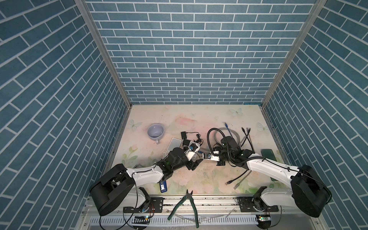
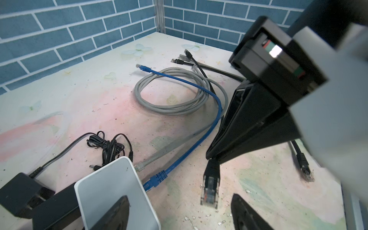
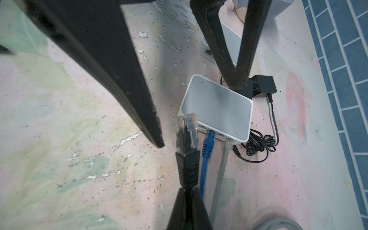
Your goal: Insert the plug into the switch port
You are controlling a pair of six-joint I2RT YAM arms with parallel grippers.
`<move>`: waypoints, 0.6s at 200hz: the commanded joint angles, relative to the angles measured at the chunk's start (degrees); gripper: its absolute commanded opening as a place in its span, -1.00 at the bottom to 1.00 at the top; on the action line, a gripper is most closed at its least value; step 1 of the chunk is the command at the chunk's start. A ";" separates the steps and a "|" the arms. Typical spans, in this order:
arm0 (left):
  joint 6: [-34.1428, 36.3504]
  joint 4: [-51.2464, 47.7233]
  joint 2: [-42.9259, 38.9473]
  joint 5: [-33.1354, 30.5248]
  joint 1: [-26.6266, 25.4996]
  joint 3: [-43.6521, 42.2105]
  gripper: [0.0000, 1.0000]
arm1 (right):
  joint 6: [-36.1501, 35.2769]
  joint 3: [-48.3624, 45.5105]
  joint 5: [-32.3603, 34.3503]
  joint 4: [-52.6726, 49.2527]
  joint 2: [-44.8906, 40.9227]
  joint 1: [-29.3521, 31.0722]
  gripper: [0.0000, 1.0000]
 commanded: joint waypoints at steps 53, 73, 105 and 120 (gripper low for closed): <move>5.31 5.06 2.66 5.57 0.02 0.23 0.13 | -1.31 -1.92 -3.04 1.09 -2.28 0.57 -0.92; 5.64 4.48 3.16 7.26 0.02 0.82 -0.03 | -1.47 -2.03 -3.13 1.09 -2.28 0.61 -0.92; 5.67 3.56 4.12 10.10 0.01 1.76 -0.29 | -1.71 -1.85 -2.86 1.26 -2.01 0.69 -0.92; 5.72 3.18 4.46 10.55 0.02 2.12 -0.37 | -1.87 -1.77 -2.62 1.09 -1.93 0.71 -0.92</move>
